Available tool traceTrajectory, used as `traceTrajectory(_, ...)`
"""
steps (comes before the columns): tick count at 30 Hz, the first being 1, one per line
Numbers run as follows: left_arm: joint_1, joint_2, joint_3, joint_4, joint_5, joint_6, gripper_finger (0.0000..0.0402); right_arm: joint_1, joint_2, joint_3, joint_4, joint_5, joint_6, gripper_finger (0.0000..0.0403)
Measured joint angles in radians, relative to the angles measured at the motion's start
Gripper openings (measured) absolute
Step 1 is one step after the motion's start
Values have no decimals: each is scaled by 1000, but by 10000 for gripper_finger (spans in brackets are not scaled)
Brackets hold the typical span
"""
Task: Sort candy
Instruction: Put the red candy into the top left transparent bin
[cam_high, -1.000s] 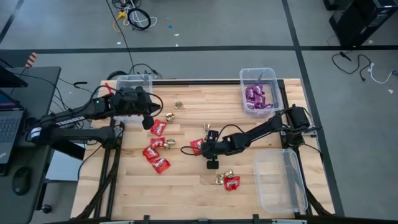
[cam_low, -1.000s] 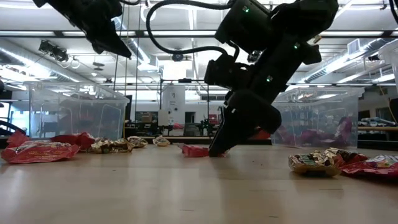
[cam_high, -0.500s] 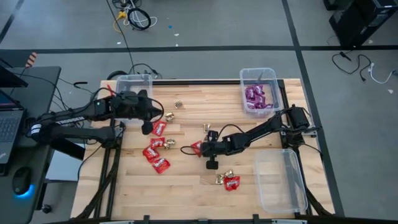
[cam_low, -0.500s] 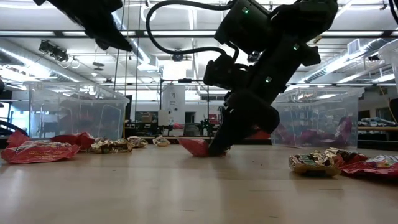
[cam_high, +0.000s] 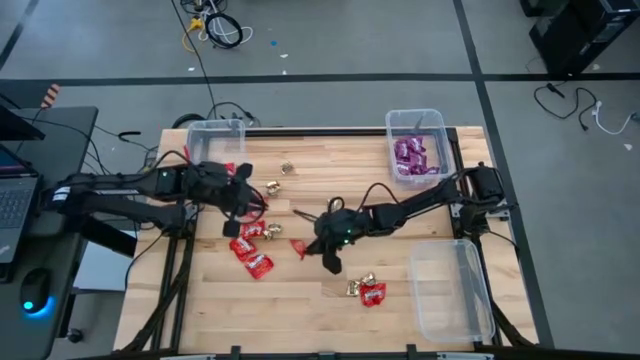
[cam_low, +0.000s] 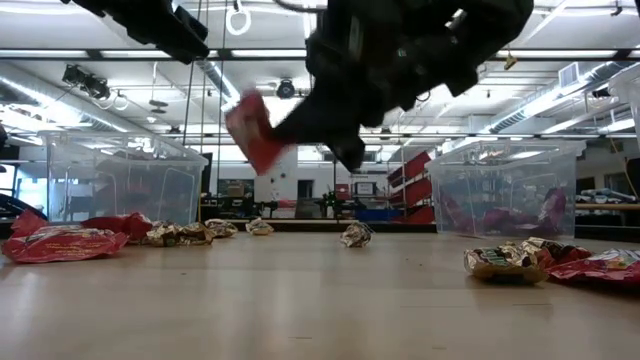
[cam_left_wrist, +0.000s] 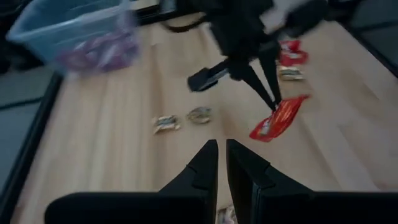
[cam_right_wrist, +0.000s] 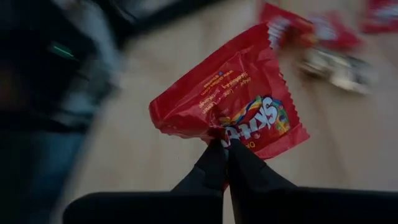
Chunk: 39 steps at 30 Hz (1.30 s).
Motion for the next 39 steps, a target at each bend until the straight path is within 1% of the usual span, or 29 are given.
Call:
traceTrajectory(4, -41, 47, 0, 3, 14, 35, 36, -31, 0, 0, 98, -84, 159, 2)
traceTrajectory(6, -57, 73, 0, 3, 14, 50, 36, -45, 0, 0, 128, -129, 205, 1)
traceTrajectory(9, -76, 108, 0, 3, 14, 52, 36, -59, -1, 1, 128, -161, 250, 1)
traceTrajectory(18, -84, 189, 0, 41, 16, 63, 36, -103, -1, 1, 129, -218, 283, 0)
traceTrajectory(22, -84, 209, 0, 84, 63, 68, 36, -124, -1, 1, 128, -271, 308, 0)
traceTrajectory(25, -84, 223, -1, 113, 66, 72, 36, -133, -1, 1, 137, -304, 333, 0)
traceTrajectory(27, -84, 235, -1, 134, 66, 76, 36, -137, -1, 1, 140, -313, 334, 0)
traceTrajectory(39, -84, 260, -1, 136, 66, 80, 37, -140, -1, 1, 151, -324, 333, 0)
